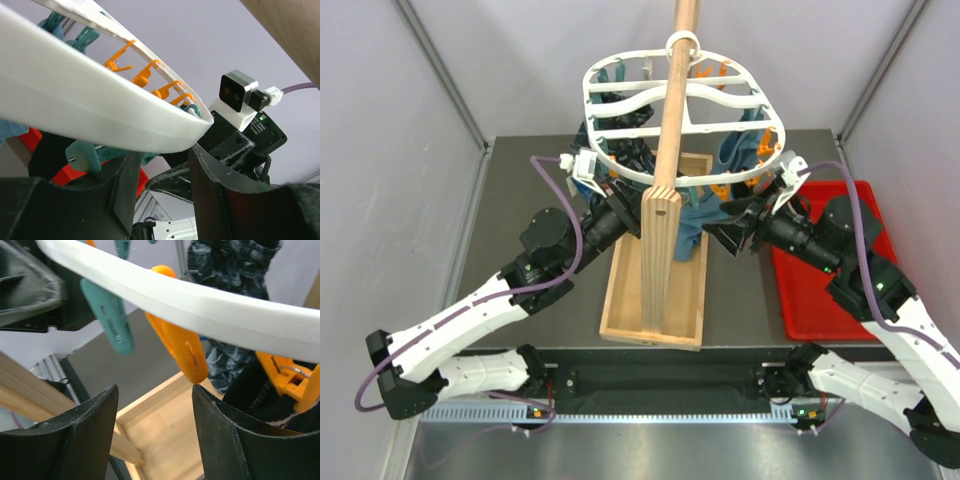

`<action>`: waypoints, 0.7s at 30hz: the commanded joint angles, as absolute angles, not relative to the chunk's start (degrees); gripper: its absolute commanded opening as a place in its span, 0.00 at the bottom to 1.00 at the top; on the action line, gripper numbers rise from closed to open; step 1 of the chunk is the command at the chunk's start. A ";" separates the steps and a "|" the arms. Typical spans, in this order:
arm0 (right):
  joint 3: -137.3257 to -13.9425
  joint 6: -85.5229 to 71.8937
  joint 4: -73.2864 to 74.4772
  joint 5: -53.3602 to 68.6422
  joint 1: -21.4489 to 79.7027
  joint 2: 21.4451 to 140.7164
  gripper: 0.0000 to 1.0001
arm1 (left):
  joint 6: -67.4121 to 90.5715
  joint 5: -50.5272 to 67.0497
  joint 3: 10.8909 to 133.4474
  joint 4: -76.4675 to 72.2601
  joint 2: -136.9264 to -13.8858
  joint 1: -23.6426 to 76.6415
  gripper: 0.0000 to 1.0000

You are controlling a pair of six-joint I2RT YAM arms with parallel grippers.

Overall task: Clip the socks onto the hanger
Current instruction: Open the clamp at the hanger.

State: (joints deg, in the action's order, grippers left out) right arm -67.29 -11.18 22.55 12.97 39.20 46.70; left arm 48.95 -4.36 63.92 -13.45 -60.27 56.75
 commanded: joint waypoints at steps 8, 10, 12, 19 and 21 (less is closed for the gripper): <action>-63.89 -25.56 10.89 28.04 38.85 42.98 0.56 | 49.04 -4.39 63.98 -17.93 -60.64 57.04 0.47; -64.33 -26.36 12.65 27.95 38.85 42.89 0.55 | 48.96 -4.31 63.98 -17.93 -60.73 57.04 0.47; -64.34 -27.51 13.09 27.60 38.85 42.02 0.56 | 48.69 -4.31 64.07 -17.84 -60.56 57.04 0.47; -64.33 -29.09 10.37 27.25 38.85 41.39 0.56 | 49.13 -3.96 63.72 -17.58 -60.64 57.04 0.47; -64.95 -28.83 8.97 26.81 38.85 42.62 0.56 | 49.22 -3.78 63.72 -17.58 -60.64 57.04 0.47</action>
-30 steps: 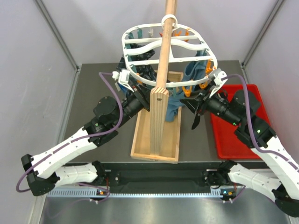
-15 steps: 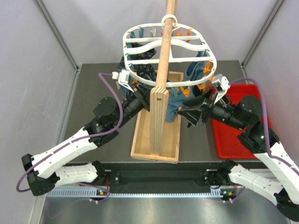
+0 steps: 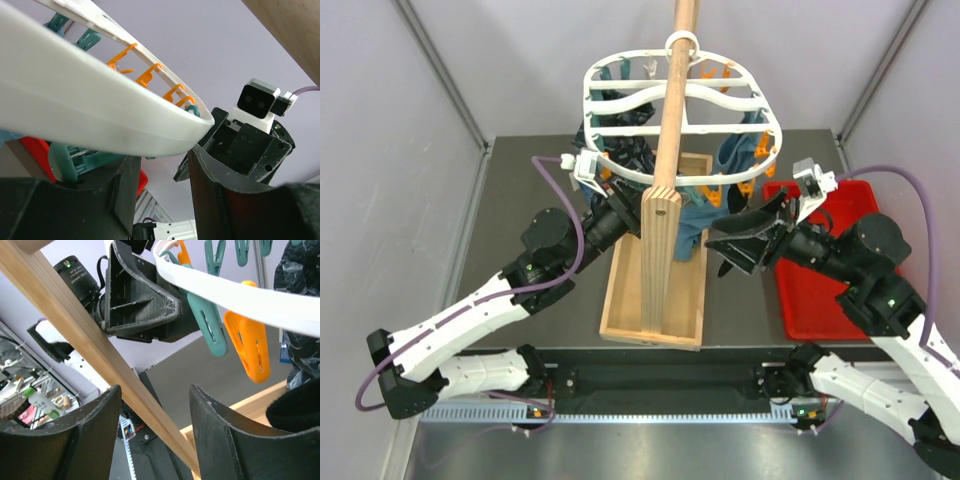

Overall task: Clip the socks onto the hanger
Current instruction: Open the clamp at the hanger.

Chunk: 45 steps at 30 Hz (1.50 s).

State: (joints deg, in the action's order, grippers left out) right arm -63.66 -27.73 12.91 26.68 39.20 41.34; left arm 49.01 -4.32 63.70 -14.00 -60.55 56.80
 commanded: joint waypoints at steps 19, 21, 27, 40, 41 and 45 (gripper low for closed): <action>-67.68 -22.77 6.94 19.69 38.76 49.39 0.59 | 48.25 -5.01 63.81 -16.44 -59.50 57.04 0.48; -67.94 -22.50 6.68 19.34 38.85 49.83 0.59 | 48.16 -4.92 63.90 -16.44 -59.59 57.04 0.48; -68.64 -22.59 4.49 21.97 38.76 51.33 0.55 | 49.48 -4.92 63.37 -16.52 -59.41 57.04 0.48; -68.82 -24.25 2.55 23.12 38.76 52.47 0.50 | 49.31 -6.41 62.23 -16.44 -57.66 57.04 0.48; -68.82 -24.61 2.55 22.59 38.85 52.47 0.50 | 48.96 -6.85 62.14 -16.35 -57.48 57.04 0.48; -68.29 -26.36 2.46 20.83 38.76 52.03 0.50 | 47.73 -7.64 62.31 -15.91 -57.30 57.04 0.48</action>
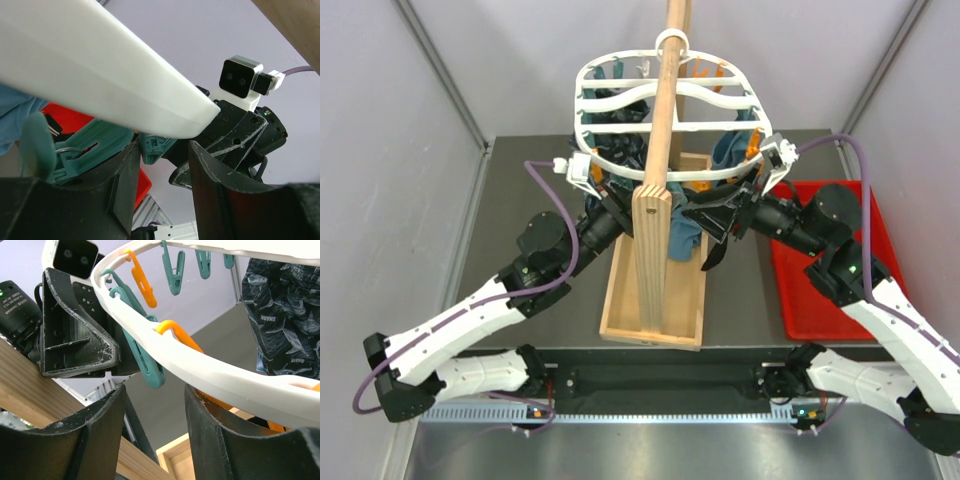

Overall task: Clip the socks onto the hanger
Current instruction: Open the clamp at the hanger.

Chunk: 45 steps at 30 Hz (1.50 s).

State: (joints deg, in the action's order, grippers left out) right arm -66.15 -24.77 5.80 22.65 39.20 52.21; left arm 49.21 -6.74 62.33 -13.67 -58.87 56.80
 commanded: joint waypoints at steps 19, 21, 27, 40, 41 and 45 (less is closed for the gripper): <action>-66.53 -26.63 1.85 21.88 38.76 50.98 0.50 | 43.24 -9.93 67.24 -13.10 -60.91 57.04 0.59; -66.36 -26.54 1.93 21.89 38.76 50.72 0.50 | 42.98 -10.81 67.41 -12.92 -60.91 57.04 0.59; -66.18 -25.84 2.72 21.53 38.76 50.45 0.50 | 43.50 -12.83 66.36 -13.97 -59.77 57.04 0.55; -66.01 -25.66 5.44 22.68 38.76 49.22 0.50 | 44.82 -11.08 65.65 -16.44 -59.68 57.04 0.15; -66.09 -25.32 6.06 22.59 38.76 48.96 0.50 | 45.00 -10.90 65.65 -16.44 -59.68 57.04 0.09; -66.53 -24.53 10.18 20.66 38.76 46.85 0.50 | 45.53 -10.46 65.74 -15.73 -59.94 57.04 0.00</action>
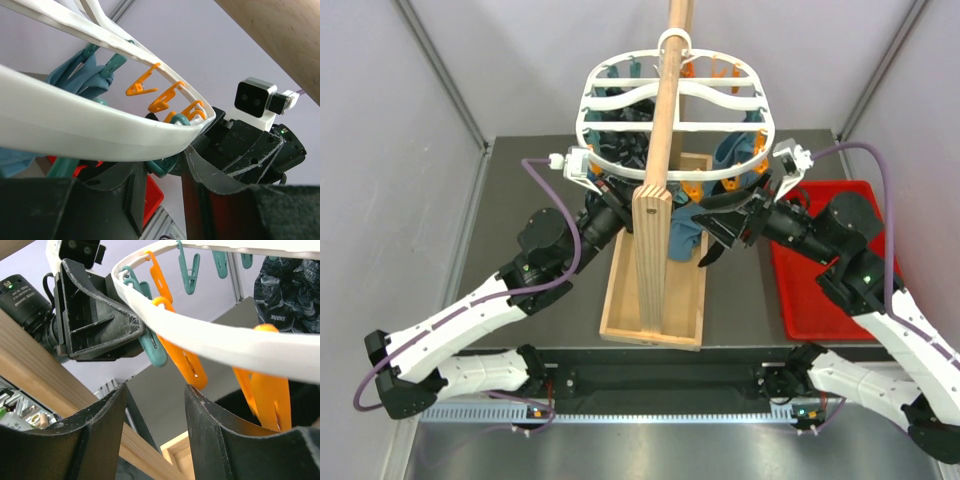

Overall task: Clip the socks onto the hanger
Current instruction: Open the clamp at the hanger.

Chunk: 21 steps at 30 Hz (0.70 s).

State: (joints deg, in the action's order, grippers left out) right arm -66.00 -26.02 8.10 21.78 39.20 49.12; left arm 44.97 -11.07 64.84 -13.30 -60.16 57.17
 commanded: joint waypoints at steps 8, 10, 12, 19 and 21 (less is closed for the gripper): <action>-70.57 -24.17 16.53 25.30 38.85 46.93 0.52 | 45.53 -8.44 65.92 -15.47 -60.47 57.04 0.00; -72.42 -24.96 15.74 29.69 38.76 48.86 0.53 | 46.32 -7.74 66.09 -15.56 -60.82 57.04 0.00; -74.00 -26.27 14.68 32.33 38.76 51.22 0.54 | 47.02 -7.12 66.36 -15.73 -61.17 57.04 0.00; -76.20 -26.63 15.38 31.12 38.67 55.55 0.57 | 47.90 -6.86 66.36 -15.82 -60.73 57.04 0.00; -75.94 -25.76 15.73 30.24 38.76 55.46 0.58 | 47.90 -6.77 66.36 -15.91 -60.64 57.04 0.00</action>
State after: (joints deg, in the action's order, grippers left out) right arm -74.06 -26.06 16.08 30.70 39.20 54.94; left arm 47.05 -7.94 64.84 -13.58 -60.88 56.90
